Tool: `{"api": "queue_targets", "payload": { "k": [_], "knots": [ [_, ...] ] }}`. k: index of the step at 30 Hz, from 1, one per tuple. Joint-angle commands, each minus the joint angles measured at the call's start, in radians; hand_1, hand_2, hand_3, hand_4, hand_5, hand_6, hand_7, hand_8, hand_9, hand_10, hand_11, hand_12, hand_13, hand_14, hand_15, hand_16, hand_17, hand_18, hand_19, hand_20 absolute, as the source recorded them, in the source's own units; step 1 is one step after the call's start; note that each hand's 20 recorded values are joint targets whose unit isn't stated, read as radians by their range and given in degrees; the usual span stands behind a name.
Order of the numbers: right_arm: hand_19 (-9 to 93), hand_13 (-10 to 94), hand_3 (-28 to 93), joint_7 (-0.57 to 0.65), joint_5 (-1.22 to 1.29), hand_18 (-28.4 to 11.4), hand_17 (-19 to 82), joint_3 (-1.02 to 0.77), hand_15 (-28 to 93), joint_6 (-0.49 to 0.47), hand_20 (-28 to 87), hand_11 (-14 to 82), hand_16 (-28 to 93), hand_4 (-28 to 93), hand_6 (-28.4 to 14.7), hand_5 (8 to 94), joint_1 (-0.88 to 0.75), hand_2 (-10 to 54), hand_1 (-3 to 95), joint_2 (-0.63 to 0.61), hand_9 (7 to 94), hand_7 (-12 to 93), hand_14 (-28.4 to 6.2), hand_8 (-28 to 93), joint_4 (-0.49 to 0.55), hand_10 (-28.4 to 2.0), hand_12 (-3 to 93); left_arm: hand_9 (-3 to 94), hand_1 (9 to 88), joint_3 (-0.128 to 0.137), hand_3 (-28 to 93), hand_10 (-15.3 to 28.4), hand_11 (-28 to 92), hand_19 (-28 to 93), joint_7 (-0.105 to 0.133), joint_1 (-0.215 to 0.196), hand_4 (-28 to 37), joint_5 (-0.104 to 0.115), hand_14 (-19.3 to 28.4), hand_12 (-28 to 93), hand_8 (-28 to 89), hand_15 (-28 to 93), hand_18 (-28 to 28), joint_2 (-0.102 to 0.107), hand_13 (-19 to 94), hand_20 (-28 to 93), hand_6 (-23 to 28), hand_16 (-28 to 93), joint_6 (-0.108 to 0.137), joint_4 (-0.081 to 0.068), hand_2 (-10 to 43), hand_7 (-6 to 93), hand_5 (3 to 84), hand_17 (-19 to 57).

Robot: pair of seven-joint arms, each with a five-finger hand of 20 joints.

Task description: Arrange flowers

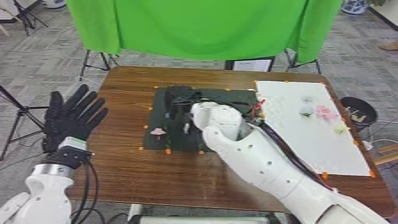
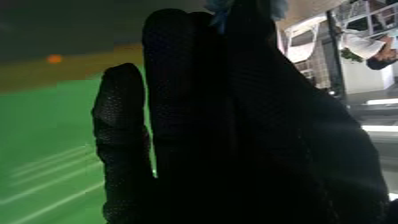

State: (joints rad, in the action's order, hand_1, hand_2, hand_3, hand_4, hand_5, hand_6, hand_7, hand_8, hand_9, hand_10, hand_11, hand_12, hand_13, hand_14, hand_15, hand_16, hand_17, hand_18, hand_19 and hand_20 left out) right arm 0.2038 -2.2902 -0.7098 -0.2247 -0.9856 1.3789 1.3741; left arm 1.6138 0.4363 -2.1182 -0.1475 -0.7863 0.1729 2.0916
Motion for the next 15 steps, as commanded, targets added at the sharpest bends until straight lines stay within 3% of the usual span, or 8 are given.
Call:
{"api": "queue_targets", "payload": {
  "k": [1, 2, 4, 6, 10, 12, 13, 15],
  "knots": [
    [76, 72, 73, 0.005, -0.024, -18.2, 37, 0.013, 36, -0.004, 40, 5.4, 45, -28, 2.5, 68.7, -0.009, -8.5, 57.3, 0.012, 80.6, 32, -3.9, -5, 0.013, -7.2, 29.7, 30.5, 27.8, -0.001, 53, 14.6, 12, 27, 0.014, 0.002, -28.3, 0.025, 15.0, 11, -6, 23, 12.9, 0.008, 20, 8, 8.4, -5, -0.008, 0.002, 19.3, 6.3, 39.1, -5.4],
    [76, 72, 73, 0.01, -0.01, -18.2, 37, 0.012, 36, -0.005, 40, 5.5, 46, -28, 2.6, 68.2, -0.011, -8.7, 57.4, 0.012, 80.5, 33, -3.8, -5, 0.017, -7.2, 29.6, 30.5, 32.1, 0.003, 44, 14.6, 12, 27, 0.007, -0.002, -28.3, 0.013, 15.0, 11, -6, 23, 12.9, 0.005, 20, 8, 8.3, -5, -0.011, 0.001, 20.1, 6.4, 39.0, -5.4],
    [76, 72, 73, 0.038, 0.009, -18.2, 37, 0.024, 35, 0.015, 40, 5.4, 46, -28, 2.4, 67.4, -0.005, -9.0, 57.5, 0.004, 80.3, 33, -3.5, -6, 0.022, -7.1, 29.5, 30.5, 37.1, 0.001, 30, 14.7, 12, 26, 0.0, 0.004, -28.3, 0.019, 15.2, 11, -6, 23, 12.9, 0.006, 20, 8, 8.4, -5, -0.025, -0.004, 21.7, 6.0, 38.8, -5.2],
    [76, 72, 74, 0.04, -0.002, -18.1, 37, 0.024, 35, 0.009, 40, 5.4, 46, -28, 2.2, 66.8, -0.002, -9.1, 57.5, 0.004, 80.0, 33, -3.5, -6, 0.021, -7.2, 29.5, 30.4, 38.8, -0.002, 23, 14.7, 11, 26, -0.002, 0.006, -28.3, 0.009, 15.3, 11, -6, 22, 13.1, 0.005, 20, 8, 8.5, -4, -0.02, -0.003, 22.5, 5.4, 38.7, -5.1],
    [76, 72, 73, 0.042, -0.013, -18.1, 37, 0.032, 35, 0.003, 40, 5.4, 46, -28, 2.1, 65.7, 0.004, -9.4, 58.4, 0.0, 79.2, 33, -3.4, -6, 0.025, -7.1, 29.4, 30.4, 37.2, 0.002, 29, 14.7, 11, 26, 0.006, -0.001, -28.3, 0.011, 15.3, 11, -6, 22, 13.0, 0.007, 20, 9, 8.4, -4, -0.018, 0.0, 21.2, 5.5, 38.6, -5.4],
    [75, 72, 73, 0.047, -0.019, -18.2, 37, 0.033, 35, -0.009, 40, 5.4, 47, -28, 2.2, 65.2, 0.004, -9.4, 58.7, -0.003, 78.9, 33, -3.4, -6, 0.028, -7.1, 29.2, 30.4, 36.3, 0.004, 32, 14.6, 11, 26, -0.002, 0.005, -28.3, 0.006, 15.3, 11, -6, 22, 13.0, 0.008, 20, 9, 8.5, -4, -0.014, -0.001, 20.8, 5.7, 38.6, -5.5],
    [75, 71, 73, 0.053, -0.016, -18.1, 37, 0.038, 35, -0.01, 40, 5.7, 47, -28, 2.3, 64.7, 0.006, -9.5, 58.5, -0.006, 78.1, 33, -3.4, -7, 0.029, -7.1, 29.1, 30.3, 35.3, 0.005, 35, 14.6, 11, 26, -0.005, 0.006, -28.3, -0.005, 15.3, 11, -6, 22, 13.0, 0.009, 20, 8, 8.4, -4, -0.001, 0.002, 20.4, 5.8, 38.6, -5.5],
    [75, 71, 73, 0.057, -0.022, -18.4, 36, 0.034, 35, -0.026, 40, 6.2, 47, -28, 2.2, 63.1, 0.0, -9.5, 58.1, -0.007, 77.4, 32, -3.5, -7, 0.036, -7.1, 28.6, 30.3, 30.6, 0.009, 49, 14.5, 12, 27, -0.027, 0.004, -28.3, -0.068, 15.2, 11, -6, 23, 13.0, 0.0, 20, 8, 7.9, -4, 0.024, 0.005, 18.4, 6.7, 38.6, -5.6]
  ]
}}
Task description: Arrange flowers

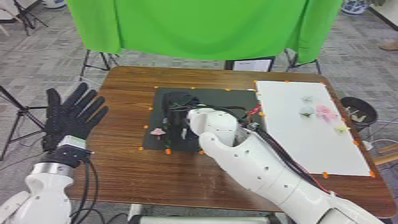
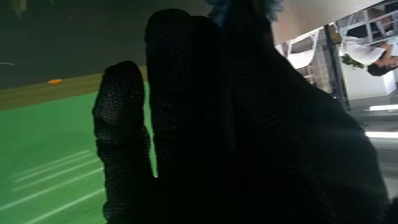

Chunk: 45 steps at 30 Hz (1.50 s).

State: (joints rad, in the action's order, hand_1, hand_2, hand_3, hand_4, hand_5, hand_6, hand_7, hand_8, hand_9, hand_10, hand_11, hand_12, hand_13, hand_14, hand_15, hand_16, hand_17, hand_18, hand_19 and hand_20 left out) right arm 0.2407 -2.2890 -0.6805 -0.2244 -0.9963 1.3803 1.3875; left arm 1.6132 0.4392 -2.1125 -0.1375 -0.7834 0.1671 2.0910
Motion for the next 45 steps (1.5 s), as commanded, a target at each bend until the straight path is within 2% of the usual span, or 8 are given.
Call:
{"api": "queue_targets", "payload": {
  "k": [1, 2, 7, 12, 19, 26, 41, 45],
  "knots": [
    [76, 71, 74, 0.024, -0.023, -18.5, 36, 0.011, 36, -0.013, 40, 6.6, 48, -28, 2.3, 62.4, 0.013, -9.5, 58.0, -0.011, 77.2, 31, -3.7, -7, 0.021, -7.1, 28.4, 30.2, 28.1, 0.01, 55, 14.3, 12, 27, -0.025, -0.005, -28.3, -0.067, 15.2, 11, -7, 23, 12.9, -0.002, 20, 8, 7.5, -4, 0.021, 0.007, 17.8, 7.4, 38.7, -5.6],
    [76, 71, 73, 0.027, -0.018, -18.5, 36, 0.016, 37, -0.009, 40, 6.8, 48, -28, 2.5, 61.8, 0.017, -9.5, 58.1, -0.015, 77.1, 31, -3.8, -8, 0.022, -7.1, 28.4, 30.2, 27.3, 0.005, 58, 14.2, 12, 27, -0.018, -0.002, -28.3, -0.044, 15.2, 11, -7, 23, 12.9, 0.0, 20, 8, 7.2, -4, 0.013, 0.007, 17.5, 7.7, 38.8, -5.5],
    [76, 71, 73, 0.028, -0.001, -18.7, 37, 0.011, 39, -0.05, 40, 8.2, 47, -28, 2.5, 59.3, 0.018, -9.5, 57.4, -0.017, 75.9, 27, -3.9, -15, 0.034, -7.1, 27.9, 30.2, 25.3, -0.003, 63, 14.0, 13, 27, -0.014, 0.004, -28.3, -0.046, 15.1, 11, -7, 23, 12.9, 0.003, 19, 8, 6.8, -4, 0.043, 0.011, 16.9, 8.1, 38.8, -5.6],
    [77, 71, 73, 0.038, -0.017, -19.3, 37, 0.016, 41, -0.031, 40, 9.4, 48, -28, 1.7, 56.4, 0.012, -9.5, 55.4, -0.016, 75.4, 26, -4.4, -17, 0.033, -7.3, 28.4, 30.5, 23.6, -0.008, 68, 14.1, 14, 28, -0.008, 0.007, -28.3, -0.036, 15.2, 11, -7, 24, 13.1, 0.005, 20, 8, 7.8, -4, 0.034, 0.005, 16.2, 8.2, 39.1, -5.8],
    [78, 70, 75, 0.079, -0.031, -19.9, 37, 0.019, 45, -0.064, 40, 11.5, 44, -28, 0.9, 56.0, 0.016, -9.5, 53.3, -0.014, 74.0, 24, -5.9, -16, 0.039, -8.0, 26.4, 30.5, 27.1, -0.002, 52, 14.4, 14, 28, 0.011, -0.011, -28.3, -0.012, 15.2, 11, -7, 24, 13.2, 0.004, 20, 8, 8.1, -5, 0.044, 0.014, 21.0, 7.9, 39.2, -5.8],
    [79, 69, 76, 0.067, -0.045, -20.1, 36, 0.023, 45, -0.11, 39, 17.9, 43, -28, 0.3, 54.3, 0.03, -9.5, 50.7, -0.029, 69.1, 23, -6.3, -16, 0.064, -10.2, 18.6, 30.4, 27.8, 0.012, 50, 14.4, 13, 28, 0.017, -0.02, -28.3, -0.014, 15.3, 11, -7, 24, 13.2, 0.006, 20, 8, 8.4, -5, 0.047, 0.019, 21.1, 7.5, 39.3, -5.8],
    [80, 67, 77, 0.148, -0.028, -20.4, 37, 0.064, 53, 0.003, 37, 17.3, 28, -28, -2.6, 49.4, 0.041, -9.5, 43.9, -0.056, 61.1, 21, -9.4, -14, 0.068, -12.7, 15.1, 30.4, 26.6, 0.025, 53, 14.3, 13, 28, 0.02, -0.022, -28.3, -0.02, 15.4, 11, -7, 24, 13.2, 0.006, 20, 8, 8.3, -5, 0.042, 0.017, 20.3, 7.3, 39.2, -5.8],
    [80, 67, 78, 0.146, 0.009, -20.5, 37, 0.035, 53, -0.022, 37, 17.1, 28, -28, -2.8, 50.1, 0.036, -0.3, 38.6, -0.055, 61.1, 21, -10.1, -14, 0.082, -13.2, 15.0, 30.4, 24.5, 0.026, 59, 14.3, 13, 28, 0.013, -0.022, -28.3, -0.026, 15.4, 11, -7, 24, 13.2, 0.002, 20, 8, 8.3, -5, 0.036, 0.016, 19.4, 7.4, 39.2, -5.8]
  ]
}}
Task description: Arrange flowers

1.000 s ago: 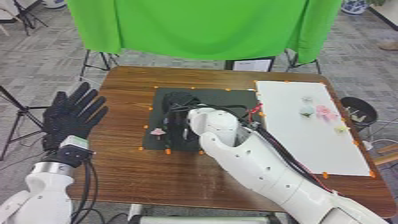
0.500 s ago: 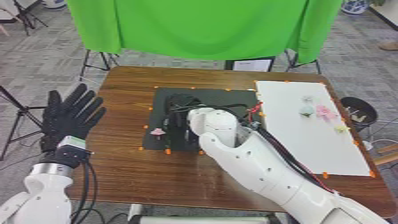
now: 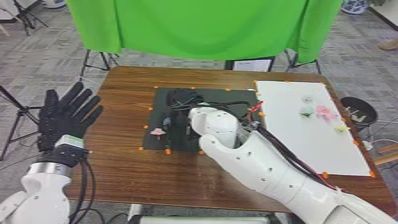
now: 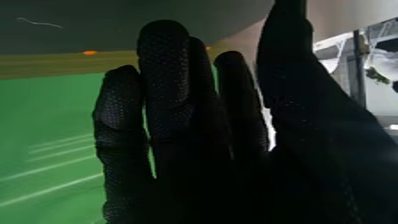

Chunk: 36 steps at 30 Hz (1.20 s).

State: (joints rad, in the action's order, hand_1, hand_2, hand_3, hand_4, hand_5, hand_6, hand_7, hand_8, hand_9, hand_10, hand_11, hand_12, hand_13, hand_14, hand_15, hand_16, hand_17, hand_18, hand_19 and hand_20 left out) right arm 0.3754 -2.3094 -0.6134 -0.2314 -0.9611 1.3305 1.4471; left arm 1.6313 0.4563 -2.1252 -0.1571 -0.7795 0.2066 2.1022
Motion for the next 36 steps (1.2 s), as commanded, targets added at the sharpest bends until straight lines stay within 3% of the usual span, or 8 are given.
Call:
{"api": "queue_targets", "payload": {
  "k": [1, 6, 16, 23, 25, 31, 34, 36],
  "knots": [
    [80, 66, 78, 0.007, 0.012, -20.5, 37, -0.048, 53, -0.023, 36, 16.9, 27, -28, -2.9, 50.1, -0.007, 2.7, 36.7, -0.001, 60.5, 21, -10.9, -14, 0.027, -13.5, 14.9, 30.5, 24.5, 0.007, 59, 14.3, 13, 28, -0.004, -0.01, -28.3, -0.006, 15.5, 11, -7, 24, 13.2, -0.003, 20, 8, 8.3, -5, -0.004, 0.004, 19.3, 7.4, 39.2, -5.7],
    [80, 65, 79, 0.019, 0.076, -20.9, 37, -0.093, 53, 0.026, 36, 16.3, 27, -28, -3.5, 50.0, -0.022, 7.9, 34.7, -0.087, 59.5, 20, -11.8, -14, 0.121, -14.4, 14.6, 30.5, 25.3, 0.004, 58, 14.4, 13, 28, -0.01, -0.001, -28.3, -0.007, 15.5, 11, -7, 24, 13.2, -0.019, 20, 8, 8.3, -5, -0.011, -0.001, 19.3, 7.4, 39.2, -5.7],
    [81, 64, 78, 0.096, 0.062, -21.5, 36, -0.312, 54, 0.134, 35, 15.1, 26, -27, -4.0, 51.5, -0.198, 7.4, 32.8, -0.427, 58.3, 18, -13.0, -13, 0.372, -15.4, 14.6, 30.5, 24.1, 0.061, 61, 14.4, 13, 28, -0.007, -0.058, -28.3, -0.02, 15.3, 11, -7, 25, 13.2, -0.026, 20, 8, 8.2, -5, -0.007, 0.017, 19.1, 7.4, 39.2, -5.7],
    [81, 62, 79, 0.194, 0.093, -21.5, 36, -0.589, 54, -0.015, 35, 13.2, 25, -26, -4.5, 49.1, -0.463, 0.3, 36.3, -0.595, 54.4, 16, -13.0, -12, 0.505, -16.0, 14.6, 30.6, 24.5, 0.079, 61, 14.4, 13, 28, 0.007, -0.078, -28.3, -0.024, 15.3, 11, -7, 25, 13.2, -0.015, 20, 8, 8.2, -5, -0.012, 0.026, 18.7, 7.4, 39.3, -5.7],
    [80, 62, 78, 0.242, 0.092, -21.4, 35, -0.632, 53, -0.026, 34, 11.8, 24, -26, -4.8, 46.7, -0.509, -2.5, 38.2, -0.612, 51.4, 16, -12.6, -12, 0.503, -16.5, 14.0, 30.6, 23.4, 0.084, 63, 14.3, 13, 28, 0.012, -0.085, -28.3, -0.022, 15.3, 11, -7, 25, 13.2, -0.019, 20, 8, 8.2, -5, 0.006, 0.031, 18.7, 7.5, 39.3, -5.7],
    [79, 61, 80, 0.315, 0.157, -21.4, 35, -0.795, 51, -0.179, 32, 9.7, 22, -26, -5.9, 42.6, -0.609, -7.0, 41.1, -0.619, 45.2, 15, -12.9, -11, 0.492, -17.0, 12.8, 30.9, 22.8, 0.072, 67, 14.3, 14, 28, 0.025, -0.079, -28.3, -0.018, 15.1, 11, -7, 25, 13.2, -0.016, 20, 8, 8.1, -5, 0.0, 0.03, 17.6, 7.8, 39.4, -5.7],
    [78, 58, 80, 0.356, 0.199, -21.8, 34, -0.866, 51, -0.268, 31, 8.9, 21, -27, -6.3, 39.1, -0.637, -8.2, 41.4, -0.615, 41.7, 15, -13.5, -11, 0.474, -17.1, 12.5, 30.9, 22.9, 0.059, 67, 14.3, 14, 28, 0.029, -0.063, -28.3, -0.022, 15.0, 11, -7, 25, 13.2, -0.01, 20, 8, 8.2, -5, 0.017, 0.03, 17.6, 7.8, 39.5, -5.7],
    [78, 57, 80, 0.39, 0.224, -21.9, 33, -0.899, 50, -0.302, 31, 8.8, 21, -27, -6.4, 37.1, -0.648, -8.9, 41.9, -0.614, 39.0, 13, -13.7, -10, 0.464, -16.9, 12.0, 31.1, 22.9, 0.057, 67, 14.3, 14, 28, 0.029, -0.058, -28.3, -0.026, 14.9, 11, -7, 25, 13.2, -0.009, 20, 8, 8.2, -5, 0.013, 0.029, 17.6, 7.9, 39.8, -5.6]
  ]
}}
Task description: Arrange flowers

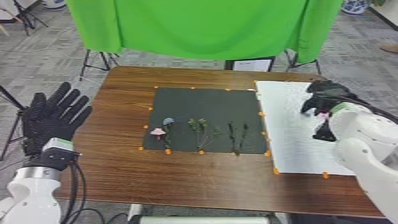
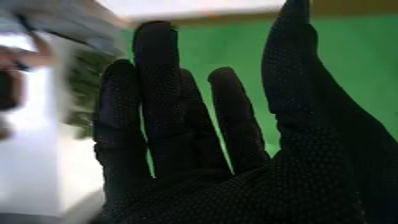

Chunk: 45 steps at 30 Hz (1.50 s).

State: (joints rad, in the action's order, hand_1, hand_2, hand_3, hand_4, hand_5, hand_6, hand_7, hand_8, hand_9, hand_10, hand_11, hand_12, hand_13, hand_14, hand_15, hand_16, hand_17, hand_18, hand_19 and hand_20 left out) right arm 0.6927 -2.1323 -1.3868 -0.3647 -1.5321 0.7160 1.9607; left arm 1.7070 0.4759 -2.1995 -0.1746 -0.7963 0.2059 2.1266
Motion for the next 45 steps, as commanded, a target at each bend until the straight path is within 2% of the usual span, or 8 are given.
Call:
{"api": "queue_targets", "payload": {
  "k": [1, 8, 14, 18, 21, 36, 40, 45],
  "knots": [
    [78, 56, 80, 0.08, 0.044, -22.0, 33, -0.138, 50, -0.159, 31, 8.7, 20, -28, -6.6, 36.5, -0.088, -9.2, 42.2, -0.003, 37.9, 12, -13.7, -10, -0.053, -16.9, 11.7, 31.2, 22.9, -0.02, 68, 14.4, 14, 28, 0.009, 0.02, -28.3, -0.007, 14.9, 11, -7, 25, 13.2, 0.008, 21, 8, 8.3, -5, 0.014, 0.004, 17.5, 8.0, 39.8, -5.6],
    [78, 57, 80, 0.098, 0.075, -22.2, 33, -0.179, 50, -0.237, 30, 10.0, 19, -28, -5.2, 37.6, -0.089, -8.8, 46.6, 0.003, 38.1, 14, -13.3, -11, -0.083, -13.7, 9.6, 31.8, 24.7, -0.009, 69, 14.4, 14, 29, 0.011, 0.007, -28.3, -0.004, 15.1, 10, -7, 26, 13.3, 0.002, 21, 8, 8.2, -6, 0.034, 0.01, 18.4, 8.4, 40.3, -5.6],
    [78, 59, 76, 0.109, 0.089, -21.6, 33, -0.136, 42, -0.235, 30, 11.5, 31, -28, -4.4, 40.4, -0.04, -7.1, 54.2, 0.01, 39.5, 14, -10.7, -12, -0.14, -9.8, 7.6, 32.0, 24.7, -0.009, 70, 14.5, 15, 29, 0.006, 0.004, -28.3, -0.008, 15.0, 10, -7, 27, 13.3, -0.001, 21, 8, 8.3, -6, 0.039, 0.014, 17.9, 8.6, 40.4, -5.6],
    [77, 61, 70, 0.097, 0.085, -19.9, 33, -0.129, 35, -0.202, 31, 10.4, 32, -28, -3.2, 46.1, -0.039, 5.6, 57.9, 0.011, 44.7, 13, -9.3, -11, -0.165, -9.0, 7.8, 32.1, 26.6, -0.015, 71, 14.4, 15, 29, 0.0, 0.013, -28.3, -0.014, 15.1, 10, -7, 27, 13.3, -0.004, 21, 8, 8.3, -6, 0.033, 0.01, 19.2, 8.8, 40.6, -5.4],
    [77, 65, 69, 0.09, 0.068, -19.5, 33, -0.126, 31, -0.185, 33, 9.7, 34, -28, -1.8, 49.6, -0.049, 6.9, 59.0, 0.011, 49.3, 13, -8.4, -11, -0.168, -9.0, 8.6, 32.2, 26.5, -0.017, 71, 14.5, 15, 29, -0.001, 0.011, -28.3, -0.011, 15.1, 10, -7, 27, 13.2, -0.005, 21, 8, 8.2, -6, 0.032, 0.01, 19.5, 9.0, 40.6, -5.4],
    [80, 70, 68, 0.073, 0.048, -19.9, 36, -0.085, 35, -0.083, 36, 12.3, 35, -28, 0.7, 63.5, -0.093, 0.3, 57.5, 0.038, 66.9, 20, -7.6, -4, -0.216, -8.8, 14.1, 32.0, 25.7, -0.016, 71, 14.5, 15, 29, -0.017, 0.014, -28.3, -0.016, 15.2, 10, -7, 27, 13.2, -0.009, 21, 8, 8.4, -6, 0.022, 0.005, 17.9, 8.8, 40.5, -5.3],
    [81, 73, 66, 0.052, 0.003, -19.1, 38, -0.068, 37, -0.014, 38, 7.9, 40, -28, 1.6, 69.8, -0.109, -1.6, 61.3, 0.038, 78.9, 24, -6.4, -2, -0.22, -7.6, 29.4, 32.1, 25.6, -0.019, 71, 14.6, 15, 29, -0.017, 0.017, -28.3, -0.018, 15.3, 10, -7, 27, 13.1, -0.012, 21, 8, 8.4, -6, 0.018, 0.003, 17.7, 8.7, 40.5, -5.3],
    [81, 74, 67, 0.022, -0.022, -18.7, 39, -0.075, 39, 0.078, 39, 8.4, 44, -28, 1.6, 72.3, -0.138, -3.5, 63.1, 0.028, 83.9, 25, -5.6, 0, -0.211, -7.5, 39.1, 32.0, 25.6, -0.017, 71, 14.5, 15, 29, -0.015, 0.008, -28.3, -0.017, 15.3, 10, -7, 27, 13.1, -0.015, 21, 8, 8.3, -6, 0.021, 0.007, 17.5, 8.7, 40.4, -5.3]
  ]
}}
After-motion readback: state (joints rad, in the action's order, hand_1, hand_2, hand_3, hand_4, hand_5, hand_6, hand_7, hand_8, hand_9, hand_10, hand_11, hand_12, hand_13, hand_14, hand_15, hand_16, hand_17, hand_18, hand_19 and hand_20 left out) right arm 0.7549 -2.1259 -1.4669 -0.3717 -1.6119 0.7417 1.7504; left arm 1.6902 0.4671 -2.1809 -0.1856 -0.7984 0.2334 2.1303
